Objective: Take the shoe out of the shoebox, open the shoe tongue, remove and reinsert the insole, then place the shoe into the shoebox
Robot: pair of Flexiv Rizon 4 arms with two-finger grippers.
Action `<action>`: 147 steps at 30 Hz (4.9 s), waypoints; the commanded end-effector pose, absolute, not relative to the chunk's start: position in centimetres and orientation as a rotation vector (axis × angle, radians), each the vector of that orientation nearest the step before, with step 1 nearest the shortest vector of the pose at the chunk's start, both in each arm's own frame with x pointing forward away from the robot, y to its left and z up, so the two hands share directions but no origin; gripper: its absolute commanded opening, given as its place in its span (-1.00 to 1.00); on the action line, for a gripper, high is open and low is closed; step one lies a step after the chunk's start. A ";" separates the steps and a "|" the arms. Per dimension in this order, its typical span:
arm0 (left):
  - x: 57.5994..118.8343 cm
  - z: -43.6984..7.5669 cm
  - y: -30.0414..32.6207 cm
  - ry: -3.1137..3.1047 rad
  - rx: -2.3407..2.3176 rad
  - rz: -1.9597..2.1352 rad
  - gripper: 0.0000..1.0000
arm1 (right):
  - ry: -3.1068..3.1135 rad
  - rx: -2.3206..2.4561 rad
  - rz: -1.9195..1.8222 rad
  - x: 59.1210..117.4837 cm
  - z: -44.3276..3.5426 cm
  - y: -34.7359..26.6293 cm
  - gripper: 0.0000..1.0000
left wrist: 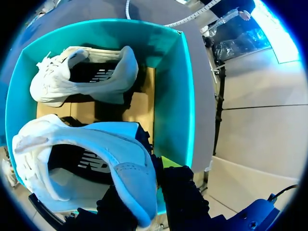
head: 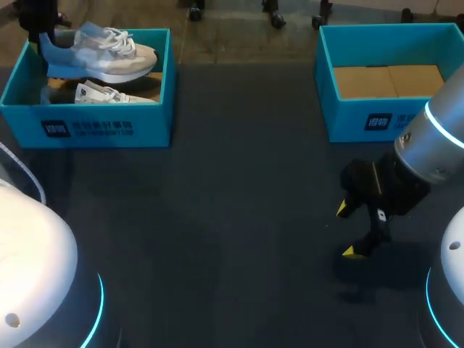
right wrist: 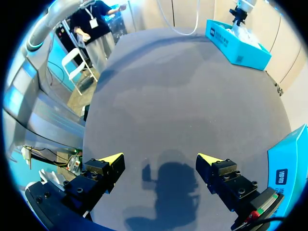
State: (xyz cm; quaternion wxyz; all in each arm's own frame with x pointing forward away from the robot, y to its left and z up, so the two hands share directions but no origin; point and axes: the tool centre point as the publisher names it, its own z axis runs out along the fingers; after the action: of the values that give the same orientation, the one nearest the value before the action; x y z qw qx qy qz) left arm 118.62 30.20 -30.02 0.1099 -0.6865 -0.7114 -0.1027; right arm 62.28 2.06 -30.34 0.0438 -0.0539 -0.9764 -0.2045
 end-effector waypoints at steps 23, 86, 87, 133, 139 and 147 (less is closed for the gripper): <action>121.0 -34.7 30.0 -2.176 -1.994 -0.300 -1.00 | -2.987 -0.164 -0.623 62.2 -30.4 2.1 1.00; 111.1 -26.3 27.1 -2.210 -2.163 -0.057 1.00 | -2.987 -0.164 -0.623 62.2 -30.4 2.1 1.00; 111.1 -26.3 27.1 -2.210 -2.163 -0.057 1.00 | -2.987 -0.164 -0.623 62.2 -30.4 2.1 1.00; 105.3 -33.2 27.9 -2.158 -2.092 -0.022 1.00 | -2.987 -0.164 -0.623 62.2 -30.4 2.1 1.00; 105.4 -34.9 27.8 -2.144 -2.070 -0.018 0.92 | -2.987 -0.164 -0.623 62.2 -30.4 2.1 1.00; 105.6 -36.5 27.9 -2.136 -2.060 0.008 0.72 | -2.987 -0.164 -0.623 62.2 -30.4 2.1 1.00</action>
State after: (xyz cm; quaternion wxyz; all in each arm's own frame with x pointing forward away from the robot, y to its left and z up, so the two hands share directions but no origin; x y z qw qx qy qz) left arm 104.94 27.85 -35.95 0.0831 -0.6912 -0.7179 -0.0005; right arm 62.28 2.06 -30.35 0.0438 -0.0539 -0.9764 -0.2045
